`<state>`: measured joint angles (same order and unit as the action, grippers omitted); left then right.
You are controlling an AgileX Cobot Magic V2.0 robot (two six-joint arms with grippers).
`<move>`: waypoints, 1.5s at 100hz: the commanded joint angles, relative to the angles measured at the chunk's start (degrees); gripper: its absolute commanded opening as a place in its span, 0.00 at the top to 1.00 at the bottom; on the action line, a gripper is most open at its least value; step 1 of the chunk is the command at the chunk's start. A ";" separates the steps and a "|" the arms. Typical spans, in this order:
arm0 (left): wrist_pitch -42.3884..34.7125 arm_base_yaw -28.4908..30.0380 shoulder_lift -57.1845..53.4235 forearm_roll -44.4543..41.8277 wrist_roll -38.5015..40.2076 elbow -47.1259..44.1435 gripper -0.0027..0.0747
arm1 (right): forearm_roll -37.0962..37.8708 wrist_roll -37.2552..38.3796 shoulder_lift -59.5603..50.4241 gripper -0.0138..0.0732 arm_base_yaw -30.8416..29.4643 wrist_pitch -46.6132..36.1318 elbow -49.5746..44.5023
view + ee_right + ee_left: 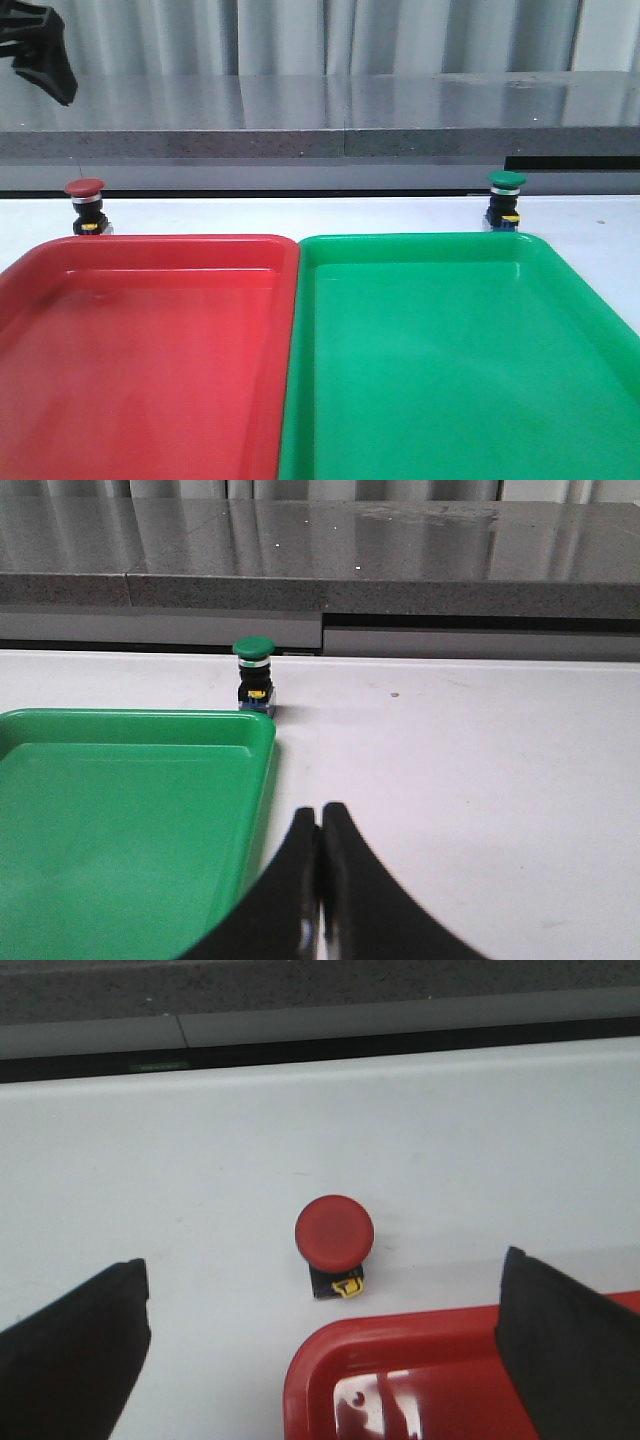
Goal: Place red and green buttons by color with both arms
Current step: 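Lower the left gripper onto the red button and close on it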
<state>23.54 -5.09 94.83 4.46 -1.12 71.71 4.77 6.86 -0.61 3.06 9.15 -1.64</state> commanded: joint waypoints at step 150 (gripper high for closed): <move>-5.25 -1.08 19.14 1.70 0.03 12.54 0.79 | 0.20 0.04 -0.83 0.91 -0.37 -4.75 0.91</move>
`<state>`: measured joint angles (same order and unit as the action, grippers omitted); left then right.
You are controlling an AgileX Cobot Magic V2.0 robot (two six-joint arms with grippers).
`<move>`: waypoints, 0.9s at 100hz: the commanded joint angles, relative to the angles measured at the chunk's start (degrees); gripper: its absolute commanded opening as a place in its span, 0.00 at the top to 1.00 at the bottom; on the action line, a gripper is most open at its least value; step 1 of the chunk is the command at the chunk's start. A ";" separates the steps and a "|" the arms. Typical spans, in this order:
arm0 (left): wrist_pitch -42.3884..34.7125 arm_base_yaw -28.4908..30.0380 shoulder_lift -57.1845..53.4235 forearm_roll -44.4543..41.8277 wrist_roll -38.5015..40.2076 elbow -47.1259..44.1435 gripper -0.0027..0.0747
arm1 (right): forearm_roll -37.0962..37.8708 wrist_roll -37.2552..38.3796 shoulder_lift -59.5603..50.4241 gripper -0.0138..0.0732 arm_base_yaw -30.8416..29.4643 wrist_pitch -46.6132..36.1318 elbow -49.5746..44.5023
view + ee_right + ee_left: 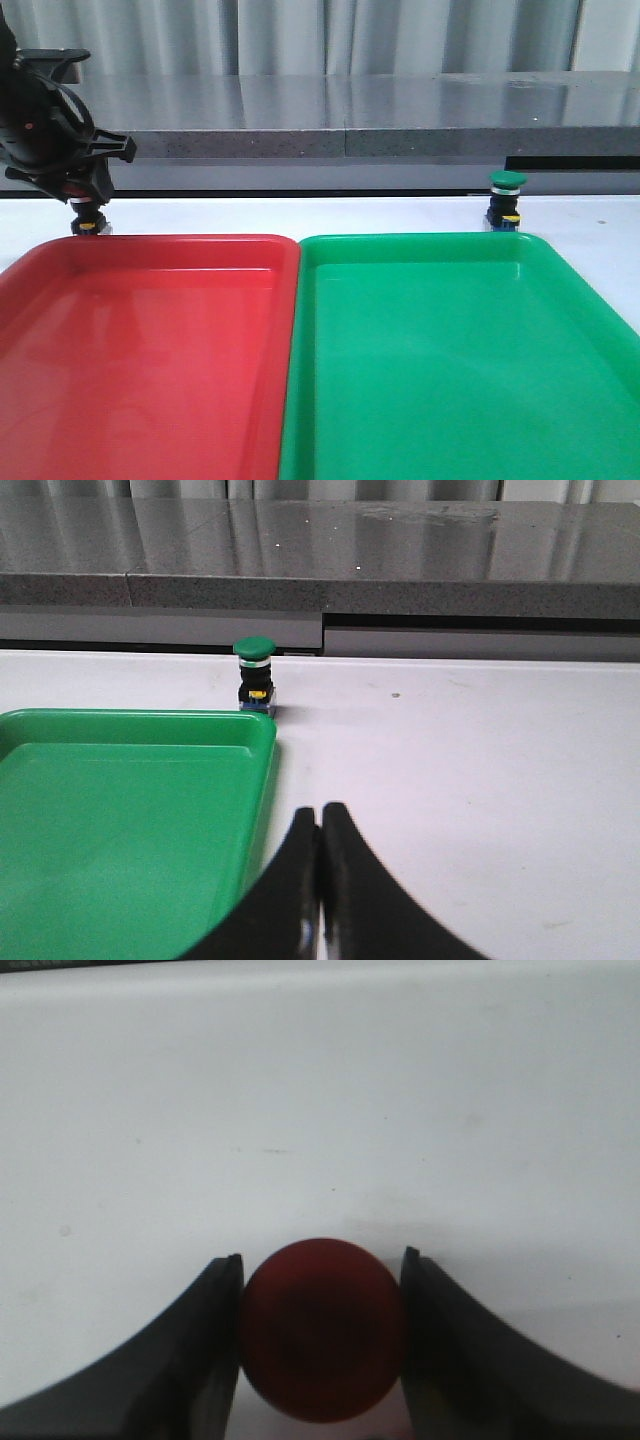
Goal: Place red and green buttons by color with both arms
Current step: 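Lower the left gripper onto the red button and close on it, then lift the red button with the left gripper and carry it over the red tray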
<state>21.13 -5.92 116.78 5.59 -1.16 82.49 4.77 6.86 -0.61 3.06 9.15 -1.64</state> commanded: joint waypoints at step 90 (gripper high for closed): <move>1.03 -5.78 -27.14 8.49 0.45 -12.80 0.82 | 0.20 0.04 -0.83 0.91 -0.37 -4.75 0.91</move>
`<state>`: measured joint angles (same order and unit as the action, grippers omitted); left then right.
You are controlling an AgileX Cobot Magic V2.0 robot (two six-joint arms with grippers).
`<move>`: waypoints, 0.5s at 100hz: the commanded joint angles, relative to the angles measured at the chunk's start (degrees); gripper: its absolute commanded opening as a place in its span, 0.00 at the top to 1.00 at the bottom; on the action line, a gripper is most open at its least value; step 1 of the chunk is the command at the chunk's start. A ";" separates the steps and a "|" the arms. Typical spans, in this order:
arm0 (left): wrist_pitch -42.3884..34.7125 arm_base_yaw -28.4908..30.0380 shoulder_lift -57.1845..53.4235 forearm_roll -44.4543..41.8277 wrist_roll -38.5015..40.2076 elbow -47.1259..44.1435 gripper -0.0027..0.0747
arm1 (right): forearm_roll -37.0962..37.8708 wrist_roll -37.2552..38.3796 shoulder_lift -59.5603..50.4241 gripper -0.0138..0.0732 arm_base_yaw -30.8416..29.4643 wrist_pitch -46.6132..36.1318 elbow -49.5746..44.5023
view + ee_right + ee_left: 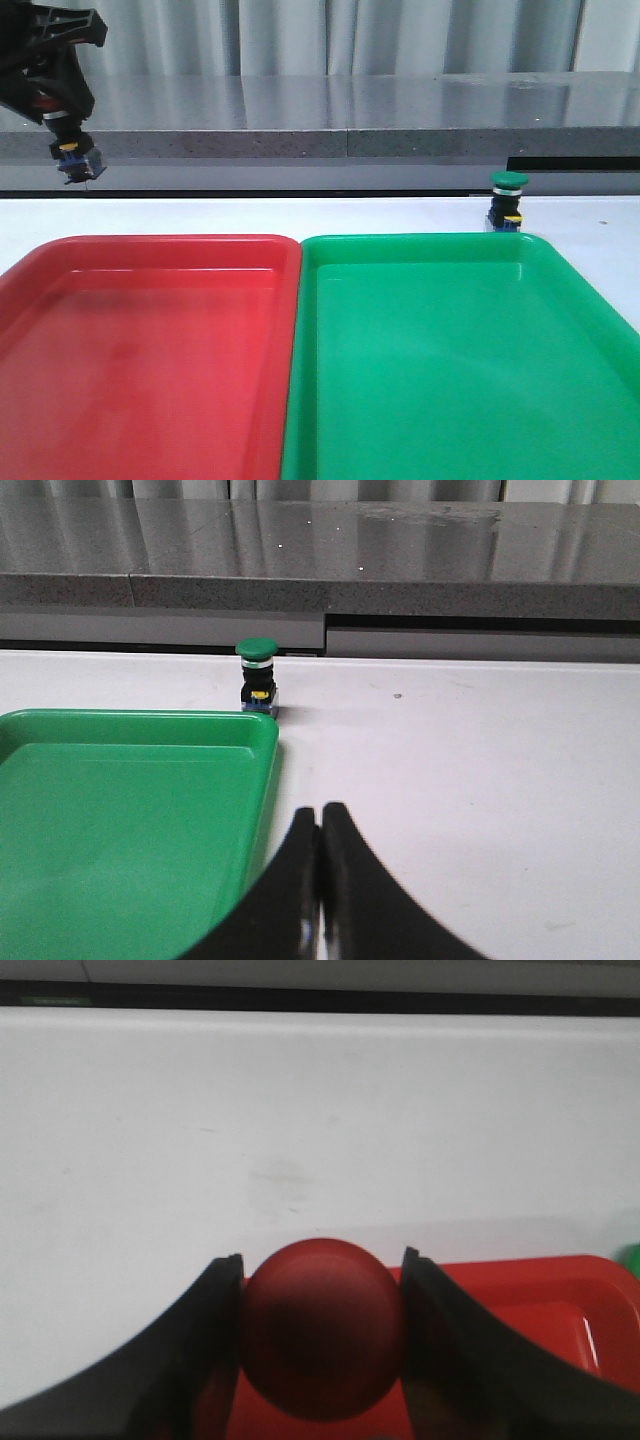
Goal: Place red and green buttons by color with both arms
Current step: 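Lift the red button with the left gripper and carry it over the red tray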
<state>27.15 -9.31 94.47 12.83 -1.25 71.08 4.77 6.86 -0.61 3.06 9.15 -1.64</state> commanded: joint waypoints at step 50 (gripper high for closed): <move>-11.34 -11.81 -5.41 0.77 6.87 -8.65 0.82 | 0.20 0.04 -0.83 0.91 -0.37 -4.75 0.91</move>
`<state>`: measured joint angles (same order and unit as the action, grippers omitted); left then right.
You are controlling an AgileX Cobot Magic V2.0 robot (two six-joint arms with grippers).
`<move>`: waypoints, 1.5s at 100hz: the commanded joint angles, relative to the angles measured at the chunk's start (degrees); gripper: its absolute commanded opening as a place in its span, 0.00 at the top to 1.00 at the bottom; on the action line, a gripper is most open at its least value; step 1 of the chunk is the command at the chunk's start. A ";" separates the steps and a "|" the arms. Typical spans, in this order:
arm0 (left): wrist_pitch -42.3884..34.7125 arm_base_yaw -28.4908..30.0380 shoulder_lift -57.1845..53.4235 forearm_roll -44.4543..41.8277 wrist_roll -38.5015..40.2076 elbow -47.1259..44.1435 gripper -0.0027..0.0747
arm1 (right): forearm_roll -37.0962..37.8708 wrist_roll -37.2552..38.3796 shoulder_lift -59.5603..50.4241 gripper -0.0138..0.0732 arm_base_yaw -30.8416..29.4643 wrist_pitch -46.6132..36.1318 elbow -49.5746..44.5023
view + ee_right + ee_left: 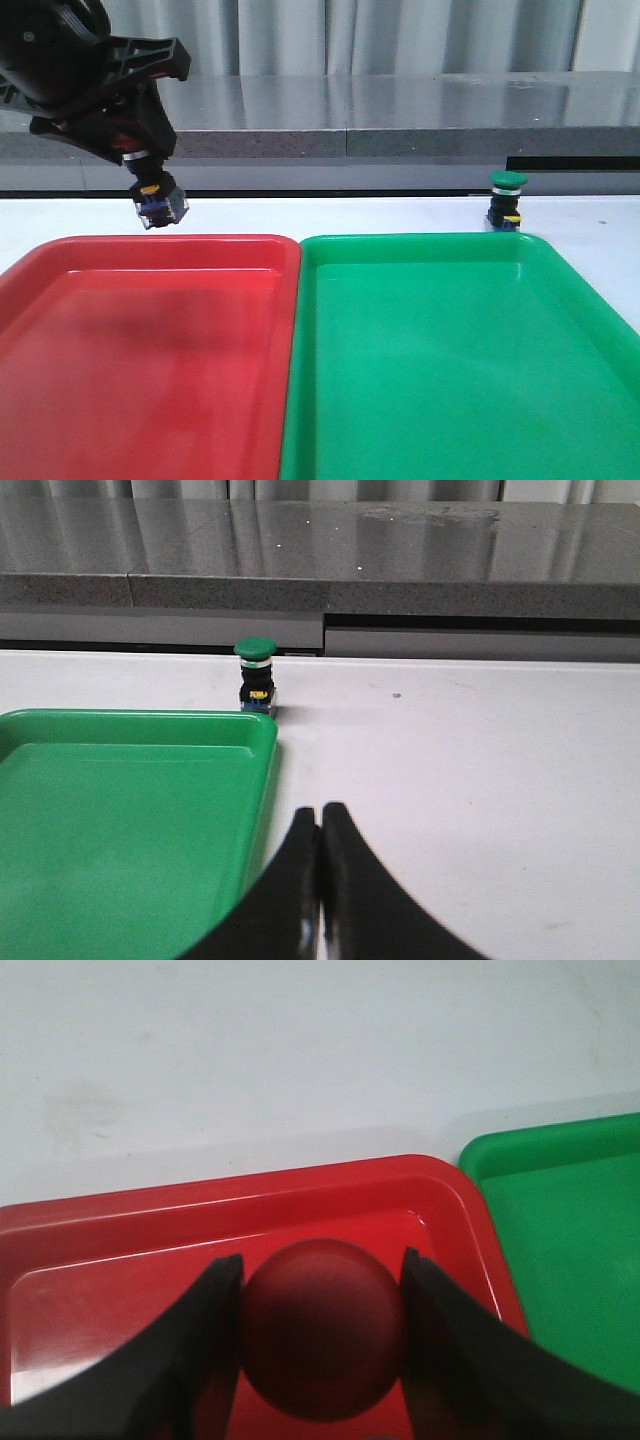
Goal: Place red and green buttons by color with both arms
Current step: 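Lift the red button with the left gripper and carry it over the red tray, then lower the red button into the red tray and open the left gripper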
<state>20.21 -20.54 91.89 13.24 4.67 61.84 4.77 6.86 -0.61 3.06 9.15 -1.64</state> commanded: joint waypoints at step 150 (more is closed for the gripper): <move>-4.97 -2.27 6.17 -3.72 0.94 -2.20 0.26 | 0.20 0.04 -0.83 0.91 -0.37 -4.75 0.91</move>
<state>17.34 -22.16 100.43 9.19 5.16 58.35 4.77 6.86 -0.61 3.06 9.15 -1.64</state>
